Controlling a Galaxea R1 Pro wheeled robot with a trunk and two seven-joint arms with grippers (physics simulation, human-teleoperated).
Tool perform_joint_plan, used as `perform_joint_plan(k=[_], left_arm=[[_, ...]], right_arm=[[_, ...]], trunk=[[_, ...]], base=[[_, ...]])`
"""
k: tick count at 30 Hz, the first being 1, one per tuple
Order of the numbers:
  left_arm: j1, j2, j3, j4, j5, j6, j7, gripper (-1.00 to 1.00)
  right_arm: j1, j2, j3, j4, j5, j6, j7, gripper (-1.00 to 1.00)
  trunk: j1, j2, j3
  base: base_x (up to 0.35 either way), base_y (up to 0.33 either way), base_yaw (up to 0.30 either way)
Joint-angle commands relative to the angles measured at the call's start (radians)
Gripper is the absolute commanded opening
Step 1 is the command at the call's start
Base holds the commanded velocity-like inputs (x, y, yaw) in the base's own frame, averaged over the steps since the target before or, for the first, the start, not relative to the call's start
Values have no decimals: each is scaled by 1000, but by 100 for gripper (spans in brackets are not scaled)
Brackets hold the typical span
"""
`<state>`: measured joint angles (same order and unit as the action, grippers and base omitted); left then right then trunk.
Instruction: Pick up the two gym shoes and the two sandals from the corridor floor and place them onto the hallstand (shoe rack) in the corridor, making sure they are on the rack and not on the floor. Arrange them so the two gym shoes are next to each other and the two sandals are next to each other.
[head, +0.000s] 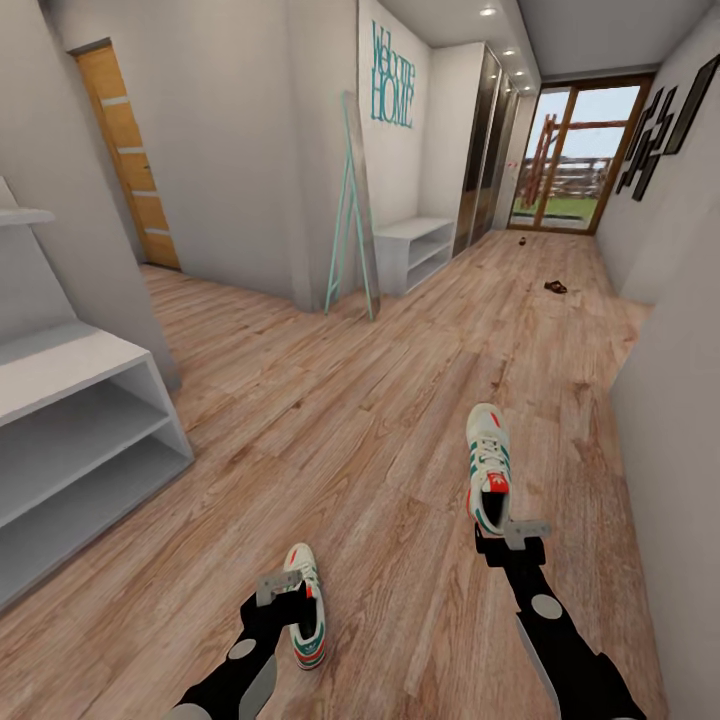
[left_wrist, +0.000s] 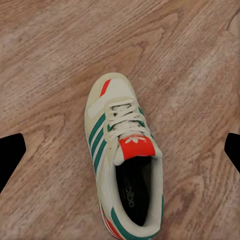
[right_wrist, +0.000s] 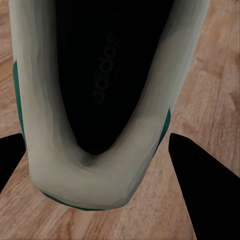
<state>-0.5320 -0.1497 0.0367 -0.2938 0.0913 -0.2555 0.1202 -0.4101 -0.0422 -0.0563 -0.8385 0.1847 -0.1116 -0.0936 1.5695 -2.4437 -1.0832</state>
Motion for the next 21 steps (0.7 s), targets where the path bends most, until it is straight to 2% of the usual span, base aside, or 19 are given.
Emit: perform_joint_plan(k=[1, 4, 11, 21], left_arm=[[0, -1, 3, 1, 8, -4, -2, 100], [0, -1, 3, 0, 8, -4, -2, 100], [0, -1, 3, -1, 8, -4, -2, 100], [0, -1, 2, -1, 8, -4, -2, 100]], right_arm=[[0, 0, 0, 0, 10, -2, -4, -100], [0, 0, 0, 0, 10, -2, -4, -100], [0, 0, 0, 1, 10, -2, -4, -100], [0, 1, 0, 1, 10, -2, -4, -100]], trunk=[[0, 0, -1], [0, 0, -1], [0, 0, -1], [0, 0, -1]], base=[[0, 0, 0], [34, 0, 0], [214, 0, -27], [30, 0, -199]])
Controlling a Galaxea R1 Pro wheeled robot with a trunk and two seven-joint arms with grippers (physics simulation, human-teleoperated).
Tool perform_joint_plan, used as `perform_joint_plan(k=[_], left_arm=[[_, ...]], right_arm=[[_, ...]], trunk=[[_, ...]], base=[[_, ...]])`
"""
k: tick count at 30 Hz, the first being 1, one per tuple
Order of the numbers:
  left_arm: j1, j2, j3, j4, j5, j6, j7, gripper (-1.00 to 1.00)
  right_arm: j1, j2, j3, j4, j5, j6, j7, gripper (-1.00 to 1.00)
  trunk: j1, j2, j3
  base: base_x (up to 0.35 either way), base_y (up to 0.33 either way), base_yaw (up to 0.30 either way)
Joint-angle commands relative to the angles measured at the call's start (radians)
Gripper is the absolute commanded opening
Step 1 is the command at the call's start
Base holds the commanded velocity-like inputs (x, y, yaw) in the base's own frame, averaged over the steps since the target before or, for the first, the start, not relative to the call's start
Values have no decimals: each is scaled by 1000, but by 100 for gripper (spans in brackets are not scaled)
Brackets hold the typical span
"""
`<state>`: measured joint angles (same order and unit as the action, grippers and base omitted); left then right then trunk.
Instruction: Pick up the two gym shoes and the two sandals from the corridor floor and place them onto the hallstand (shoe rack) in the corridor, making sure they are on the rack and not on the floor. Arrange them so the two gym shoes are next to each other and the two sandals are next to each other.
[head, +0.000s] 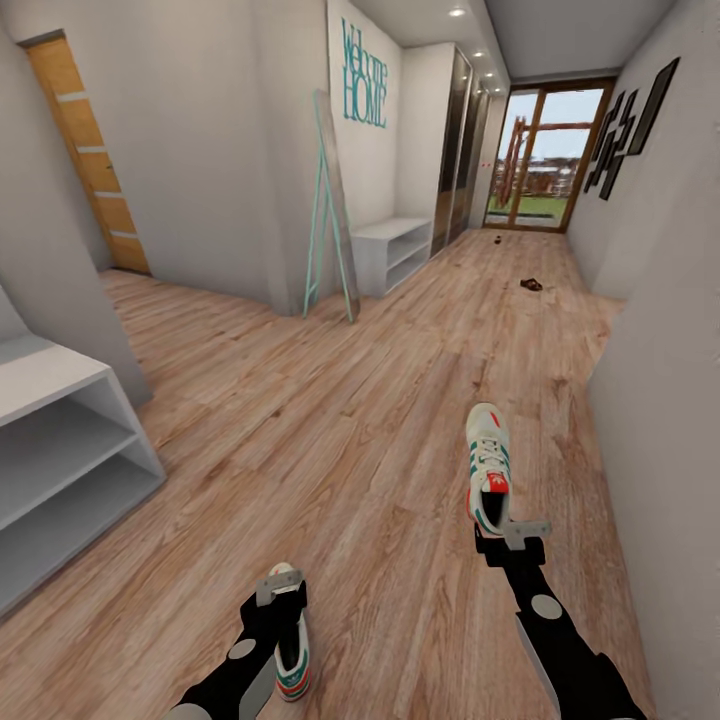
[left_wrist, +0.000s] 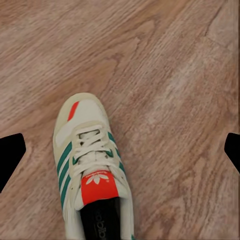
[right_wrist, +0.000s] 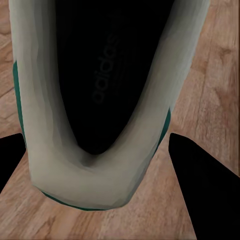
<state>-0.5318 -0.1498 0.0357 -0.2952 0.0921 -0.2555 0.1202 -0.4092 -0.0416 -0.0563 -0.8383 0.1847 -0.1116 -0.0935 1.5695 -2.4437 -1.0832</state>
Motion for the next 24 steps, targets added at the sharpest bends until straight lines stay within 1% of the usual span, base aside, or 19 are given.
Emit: perform_joint_plan(k=[1, 6, 12, 20, 24], left_arm=[[0, -1, 3, 1, 8, -4, -2, 100], [0, -1, 2, 1, 8, -4, -2, 100], [1, 0, 4, 1, 8, -4, -2, 100], [1, 1, 4, 2, 8, -4, -2, 100], [1, 1, 4, 2, 8, -4, -2, 100]], right_arm=[[-1, 0, 0, 1, 10, -2, -4, -100], [-1, 0, 0, -1, 10, -2, -4, -100], [-1, 0, 0, 1, 10, -2, -4, -100], [0, 2, 1, 0, 10, -2, -4, -100], [0, 2, 1, -1, 10, -2, -4, -100]], trunk=[[0, 0, -1], [0, 0, -1], [0, 0, -1], [30, -56, -27], [32, -57, -46]], base=[[3, 0, -56], [0, 0, -7], [0, 0, -159], [0, 0, -27], [0, 0, -2]])
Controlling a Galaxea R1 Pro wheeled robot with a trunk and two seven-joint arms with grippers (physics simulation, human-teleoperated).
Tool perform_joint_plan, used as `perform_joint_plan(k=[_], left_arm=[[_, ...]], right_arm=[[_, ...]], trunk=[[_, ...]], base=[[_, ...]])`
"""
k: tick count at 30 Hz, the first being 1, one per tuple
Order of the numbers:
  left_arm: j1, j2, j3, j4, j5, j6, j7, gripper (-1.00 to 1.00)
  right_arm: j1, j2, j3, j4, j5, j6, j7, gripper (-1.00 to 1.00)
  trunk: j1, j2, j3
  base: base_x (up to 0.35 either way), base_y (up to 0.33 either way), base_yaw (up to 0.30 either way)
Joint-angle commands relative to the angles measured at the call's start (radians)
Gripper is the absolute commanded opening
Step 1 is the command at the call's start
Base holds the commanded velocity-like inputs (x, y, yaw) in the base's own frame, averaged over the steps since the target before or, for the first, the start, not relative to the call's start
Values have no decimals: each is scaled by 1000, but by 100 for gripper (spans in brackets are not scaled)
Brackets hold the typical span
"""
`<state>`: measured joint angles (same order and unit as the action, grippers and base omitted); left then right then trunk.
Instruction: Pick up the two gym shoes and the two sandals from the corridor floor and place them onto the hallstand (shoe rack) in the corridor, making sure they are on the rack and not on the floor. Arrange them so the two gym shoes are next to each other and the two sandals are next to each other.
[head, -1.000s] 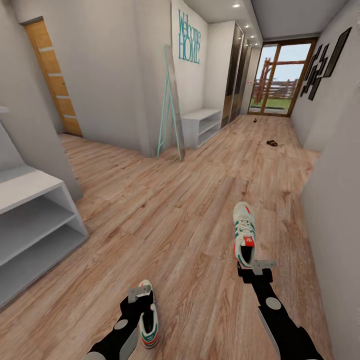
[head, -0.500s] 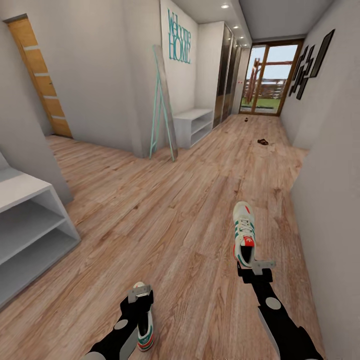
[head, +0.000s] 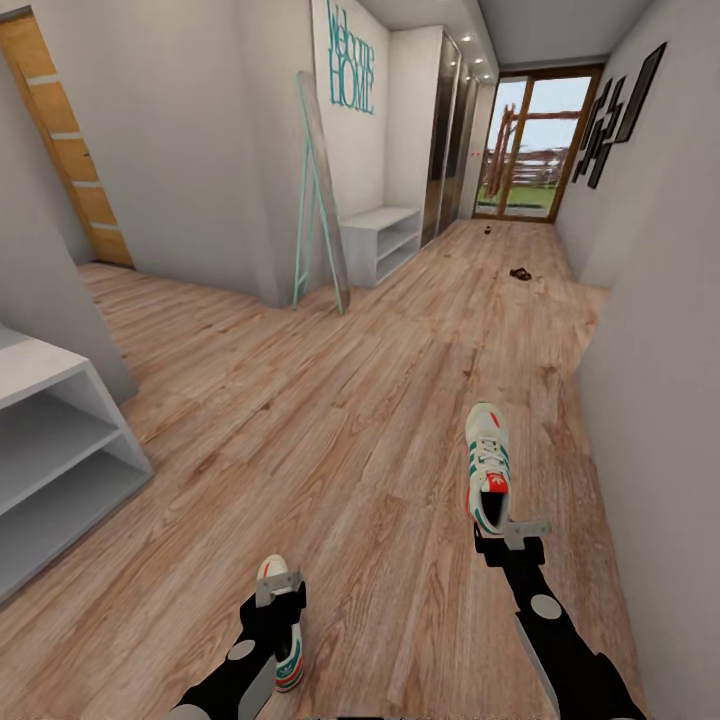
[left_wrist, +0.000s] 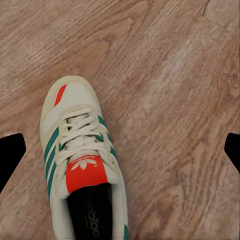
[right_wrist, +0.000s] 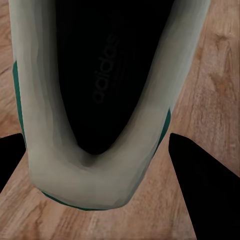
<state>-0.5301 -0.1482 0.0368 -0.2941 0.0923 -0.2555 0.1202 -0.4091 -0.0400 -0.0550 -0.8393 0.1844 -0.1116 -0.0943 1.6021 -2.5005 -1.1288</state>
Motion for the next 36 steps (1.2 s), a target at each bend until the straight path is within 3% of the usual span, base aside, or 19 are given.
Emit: perform_joint_plan(k=[1, 12, 13, 15, 17, 25, 36], left_arm=[[0, -1, 4, 1, 7, -4, -2, 100], [-1, 2, 4, 1, 7, -4, -2, 100], [-1, 1, 3, 1, 7, -4, -2, 100], [-1, 0, 2, 1, 6, -4, -2, 100], [-1, 0, 2, 1, 6, -4, -2, 100], [-1, -1, 2, 8, 6, -5, -2, 100], [-11, 2, 1, 0, 6, -13, -2, 100]], right_arm=[[-1, 0, -1, 0, 10, -2, -3, -100], [-1, 0, -2, -10, 10, 3, -4, -100], [-1, 0, -3, -51, 10, 43, -3, -100], [-1, 1, -2, -313, 8, 275, -1, -100], [-1, 3, -1, -388, 7, 312, -1, -100], [-1, 40, 0, -442, 9, 339, -2, -100], [1, 44, 0, -449, 10, 340, -1, -100]], trunk=[[0, -1, -6], [5, -3, -66], [6, -3, -71], [6, -4, -82], [7, -4, -93], [11, -6, -128], [16, -9, -171]], base=[[0, 0, 0], [0, 0, 0], [0, 0, 0], [0, 0, 0], [0, 0, 0], [0, 0, 0], [0, 0, 0]])
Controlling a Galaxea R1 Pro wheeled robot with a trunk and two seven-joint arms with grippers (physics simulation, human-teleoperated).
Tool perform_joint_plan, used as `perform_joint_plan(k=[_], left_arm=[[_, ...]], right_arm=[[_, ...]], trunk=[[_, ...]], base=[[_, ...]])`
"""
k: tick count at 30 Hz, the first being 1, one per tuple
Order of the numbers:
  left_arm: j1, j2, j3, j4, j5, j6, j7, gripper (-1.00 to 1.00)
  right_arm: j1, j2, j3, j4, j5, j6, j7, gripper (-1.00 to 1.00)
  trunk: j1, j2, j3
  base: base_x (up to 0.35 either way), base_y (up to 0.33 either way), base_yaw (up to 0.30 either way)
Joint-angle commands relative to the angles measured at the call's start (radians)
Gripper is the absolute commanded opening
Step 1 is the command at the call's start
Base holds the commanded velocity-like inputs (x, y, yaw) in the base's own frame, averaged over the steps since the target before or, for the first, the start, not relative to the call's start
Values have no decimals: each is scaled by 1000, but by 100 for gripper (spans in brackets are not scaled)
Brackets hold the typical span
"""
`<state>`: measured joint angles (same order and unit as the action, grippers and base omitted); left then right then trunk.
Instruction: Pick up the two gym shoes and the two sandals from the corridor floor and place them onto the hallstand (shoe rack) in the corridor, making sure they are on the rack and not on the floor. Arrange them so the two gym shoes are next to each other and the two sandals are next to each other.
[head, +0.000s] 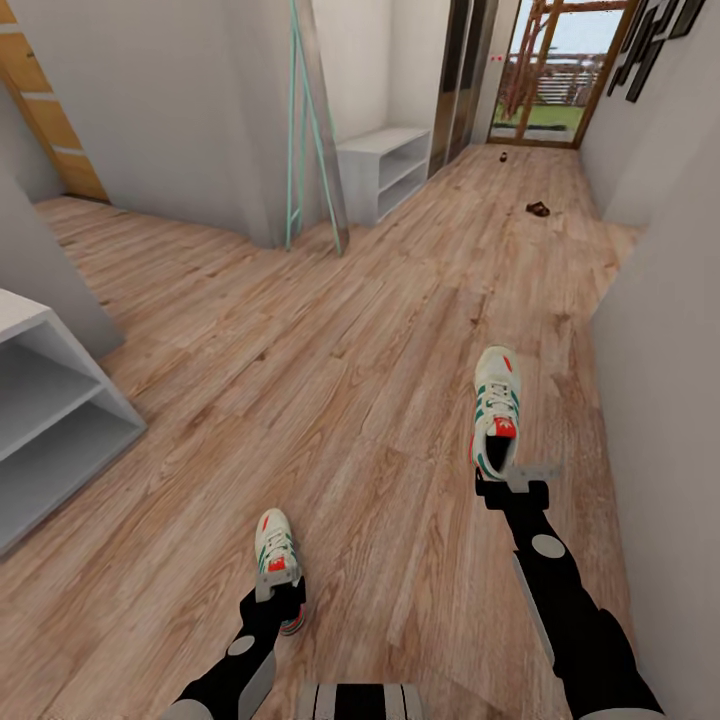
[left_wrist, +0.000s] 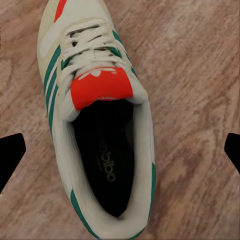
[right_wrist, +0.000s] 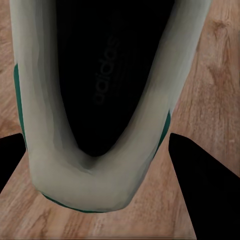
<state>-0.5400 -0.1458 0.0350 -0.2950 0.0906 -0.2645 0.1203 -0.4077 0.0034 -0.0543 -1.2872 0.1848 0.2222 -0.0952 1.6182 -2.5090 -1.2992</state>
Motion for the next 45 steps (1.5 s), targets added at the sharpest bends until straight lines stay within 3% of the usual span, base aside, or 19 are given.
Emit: perform_joint_plan(k=[1, 21, 39, 45], left_arm=[[-4, 0, 4, 1, 8, -6, -2, 100], [-6, 3, 3, 0, 7, -44, -2, 100], [-5, 2, -1, 1, 6, -45, -2, 100], [-5, 2, -1, 1, 7, -45, -2, 100]], right_arm=[[0, 0, 0, -2, 10, 7, 0, -100], [0, 0, 0, -4, 10, 6, 1, -100], [0, 1, 0, -5, 10, 6, 0, -100], [0, 1, 0, -4, 10, 6, 0, -100]], trunk=[[0, -1, -5], [9, -5, -82], [17, -9, -177], [17, -9, -180]], base=[[0, 0, 0], [0, 0, 0], [0, 0, 0], [0, 0, 0]])
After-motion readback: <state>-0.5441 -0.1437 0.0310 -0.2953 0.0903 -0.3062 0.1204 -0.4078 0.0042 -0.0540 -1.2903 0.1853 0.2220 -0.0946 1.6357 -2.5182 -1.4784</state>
